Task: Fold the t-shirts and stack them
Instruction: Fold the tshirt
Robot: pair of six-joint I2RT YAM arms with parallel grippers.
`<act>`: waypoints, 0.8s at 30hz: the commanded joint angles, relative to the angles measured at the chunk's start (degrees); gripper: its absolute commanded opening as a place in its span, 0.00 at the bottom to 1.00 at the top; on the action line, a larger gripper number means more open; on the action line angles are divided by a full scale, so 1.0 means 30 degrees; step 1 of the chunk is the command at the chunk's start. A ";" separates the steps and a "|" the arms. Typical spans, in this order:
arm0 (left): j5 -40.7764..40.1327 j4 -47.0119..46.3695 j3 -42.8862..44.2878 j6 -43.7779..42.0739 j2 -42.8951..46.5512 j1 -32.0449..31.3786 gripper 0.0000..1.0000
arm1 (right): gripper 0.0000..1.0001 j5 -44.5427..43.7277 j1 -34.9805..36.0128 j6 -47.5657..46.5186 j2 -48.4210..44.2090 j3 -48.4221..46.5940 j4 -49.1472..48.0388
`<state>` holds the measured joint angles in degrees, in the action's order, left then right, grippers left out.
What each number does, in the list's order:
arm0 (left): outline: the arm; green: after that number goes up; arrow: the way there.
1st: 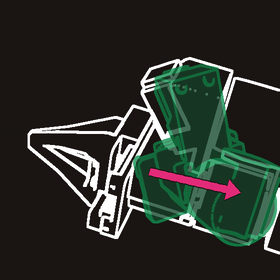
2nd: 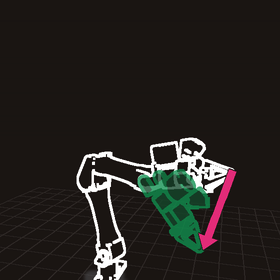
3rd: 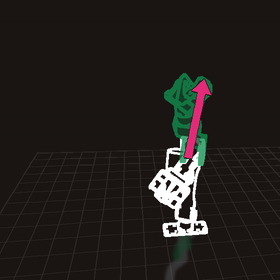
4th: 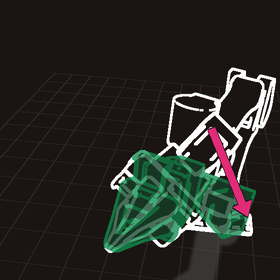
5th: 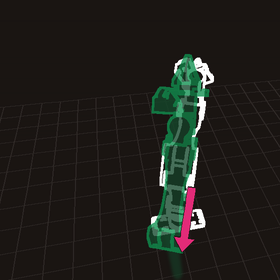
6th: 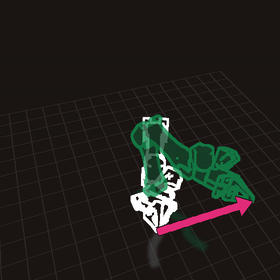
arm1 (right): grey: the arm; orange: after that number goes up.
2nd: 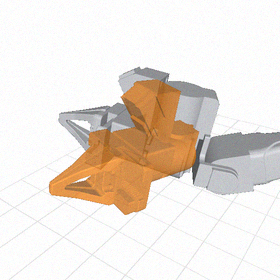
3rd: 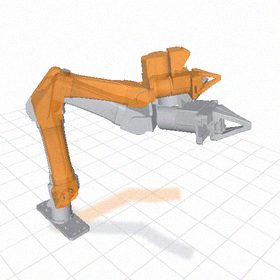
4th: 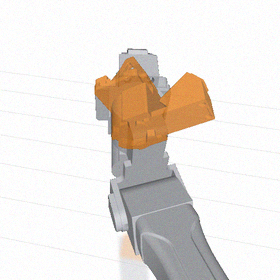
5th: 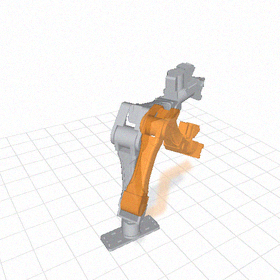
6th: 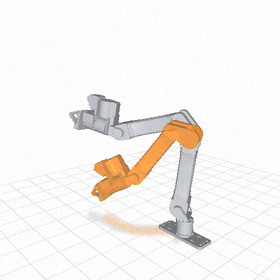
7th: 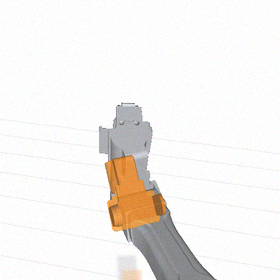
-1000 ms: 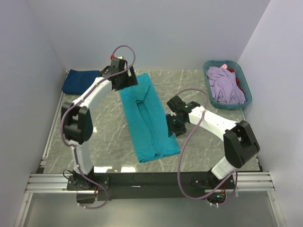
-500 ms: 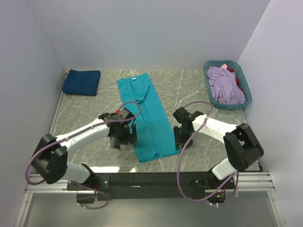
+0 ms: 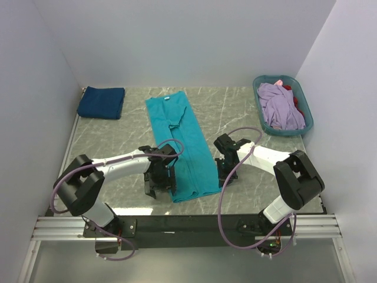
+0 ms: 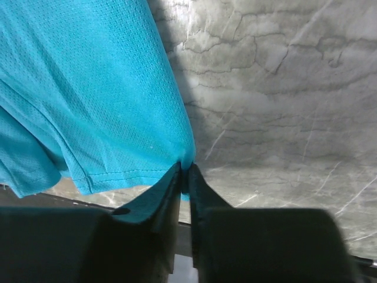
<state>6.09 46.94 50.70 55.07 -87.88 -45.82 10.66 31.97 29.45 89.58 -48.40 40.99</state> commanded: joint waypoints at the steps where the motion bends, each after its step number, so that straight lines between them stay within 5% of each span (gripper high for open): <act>1: 0.0519 -0.0236 0.1058 -0.0221 -0.0616 -0.0399 0.78 | 0.12 0.0257 -0.0079 -0.0032 0.0110 -0.0038 -0.0247; 4: 0.0520 0.0056 0.1294 -0.0368 -0.1380 -0.0546 0.72 | 0.06 0.0228 -0.0021 -0.0178 0.0111 -0.0184 -0.0158; 24: 0.0579 0.0818 0.3021 -0.0251 -0.3488 -0.1481 0.57 | 0.05 0.0374 -0.0020 -0.0326 0.0023 -0.0185 -0.0158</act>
<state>6.96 48.18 57.56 54.72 -96.40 -48.82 11.55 31.99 28.86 89.58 -48.42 40.97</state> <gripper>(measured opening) 0.571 0.055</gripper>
